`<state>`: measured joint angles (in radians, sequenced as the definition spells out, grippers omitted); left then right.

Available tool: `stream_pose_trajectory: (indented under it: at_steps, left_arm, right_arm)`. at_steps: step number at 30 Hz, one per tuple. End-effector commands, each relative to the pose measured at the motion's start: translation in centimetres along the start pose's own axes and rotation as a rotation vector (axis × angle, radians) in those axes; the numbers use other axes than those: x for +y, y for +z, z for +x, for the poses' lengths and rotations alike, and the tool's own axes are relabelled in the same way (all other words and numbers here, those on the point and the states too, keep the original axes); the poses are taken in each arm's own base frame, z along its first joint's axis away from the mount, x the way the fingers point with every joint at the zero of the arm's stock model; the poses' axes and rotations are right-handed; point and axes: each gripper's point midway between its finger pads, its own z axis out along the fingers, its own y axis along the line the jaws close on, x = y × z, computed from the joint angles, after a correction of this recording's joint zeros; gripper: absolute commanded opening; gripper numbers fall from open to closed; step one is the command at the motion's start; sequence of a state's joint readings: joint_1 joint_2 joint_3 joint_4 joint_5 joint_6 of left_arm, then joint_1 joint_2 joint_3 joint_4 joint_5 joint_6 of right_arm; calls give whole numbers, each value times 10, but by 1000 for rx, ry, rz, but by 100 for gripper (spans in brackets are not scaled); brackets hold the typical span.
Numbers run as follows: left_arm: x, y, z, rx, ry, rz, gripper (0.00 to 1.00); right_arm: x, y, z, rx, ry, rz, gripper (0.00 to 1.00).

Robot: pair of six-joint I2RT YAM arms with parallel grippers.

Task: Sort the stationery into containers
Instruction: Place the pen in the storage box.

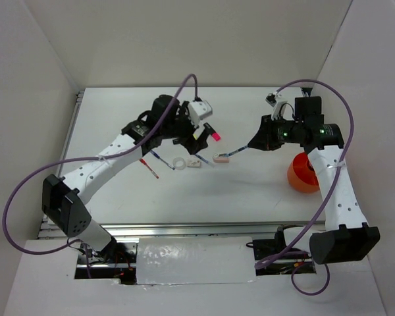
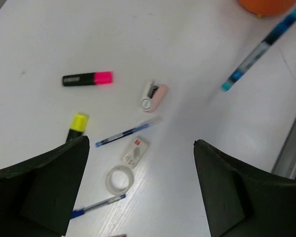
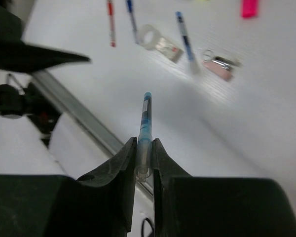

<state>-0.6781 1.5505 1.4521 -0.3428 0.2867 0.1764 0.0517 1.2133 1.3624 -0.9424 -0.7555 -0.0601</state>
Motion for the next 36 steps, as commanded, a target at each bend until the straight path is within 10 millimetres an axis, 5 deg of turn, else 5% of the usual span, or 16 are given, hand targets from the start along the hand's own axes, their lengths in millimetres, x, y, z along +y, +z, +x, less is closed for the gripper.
stream_pose_trajectory:
  at_steps: [1,7,13,17,25,36]
  left_arm:
    - [33,-21,-23,-57,-97,-47,99]
    - [58,-22,-14,-10,-141,-98,99]
    - [54,-12,8,68,-133,-79,99]
    - [57,-10,5,72,-116,-80,99]
    - [57,-4,11,94,-112,-81,99]
    - [59,1,27,150,-101,-93,99]
  right_arm:
    - [-37,-28,-1,46,-96,277,0]
    - [-79,-70,-1,88,-185,574,0]
    - [-113,-98,11,161,-174,768,0]
    - [-114,-115,15,171,-153,808,0]
    - [-122,-121,24,151,-132,833,0]
    - [-153,-123,4,156,-122,938,0]
